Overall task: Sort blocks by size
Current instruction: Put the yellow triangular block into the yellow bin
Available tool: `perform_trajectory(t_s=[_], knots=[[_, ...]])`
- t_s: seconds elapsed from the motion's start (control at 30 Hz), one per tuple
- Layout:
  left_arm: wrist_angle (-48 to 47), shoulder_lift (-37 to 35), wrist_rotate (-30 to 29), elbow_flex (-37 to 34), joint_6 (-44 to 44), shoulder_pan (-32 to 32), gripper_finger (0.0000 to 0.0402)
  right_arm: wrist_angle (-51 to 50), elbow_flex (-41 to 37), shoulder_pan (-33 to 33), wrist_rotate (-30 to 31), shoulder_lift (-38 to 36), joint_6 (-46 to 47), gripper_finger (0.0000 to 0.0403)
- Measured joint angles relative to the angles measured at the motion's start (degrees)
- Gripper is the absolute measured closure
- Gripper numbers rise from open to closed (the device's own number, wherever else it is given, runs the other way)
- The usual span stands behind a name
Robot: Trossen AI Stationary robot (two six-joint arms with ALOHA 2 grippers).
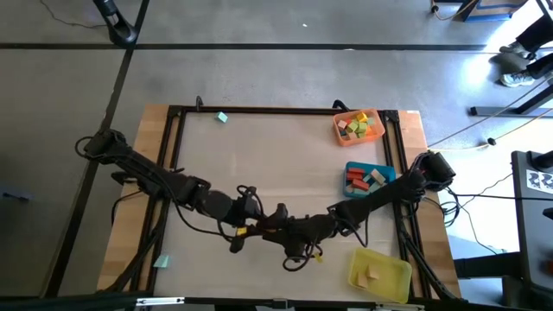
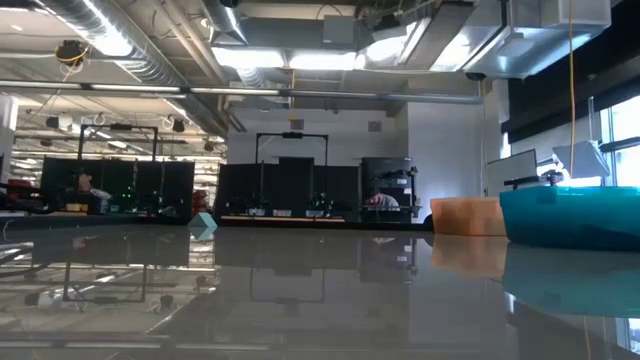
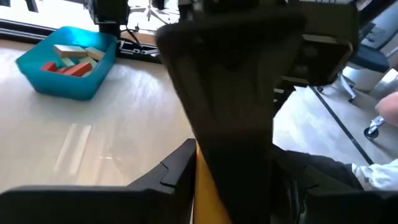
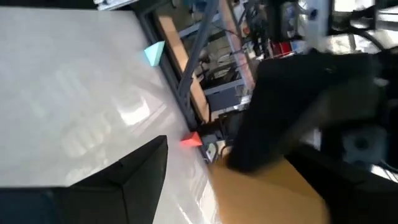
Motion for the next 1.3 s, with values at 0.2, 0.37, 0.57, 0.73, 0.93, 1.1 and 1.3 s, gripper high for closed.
perform_trajectory(t_s=[0.2,0.37,0.57,0.73,0.93,1.1,1.3], knots=[[1.5,0.0,-0.1,0.0,-0.2,1.0,0.0272,1.0,0.0,-0.7,1.4,0.9,-1.2,0.0120],[1.6,0.1,-0.2,0.0,-0.6,1.1,0.0272,1.2,0.0,-1.1,2.2,0.9,-1.4,0.0166],[1.6,0.1,-0.1,0.0,-0.7,1.0,0.0272,1.8,0.1,-1.0,2.8,0.8,-2.7,0.0249],[1.8,0.1,0.0,0.0,-1.8,1.0,0.0272,2.1,0.1,-0.9,4.9,0.8,-3.1,0.0288],[1.7,0.1,-0.1,0.0,-1.0,1.1,0.0236,2.1,0.1,-0.9,5.1,0.8,-0.8,0.0288],[-0.3,-1.0,0.0,0.0,-1.0,0.9,0.0181,1.8,0.1,-0.2,6.1,0.8,1.0,0.0284],[-12.9,-7.1,-1.3,0.1,-2.6,-0.6,0.0154,1.0,0.8,3.8,12.2,0.4,1.2,0.0288]])
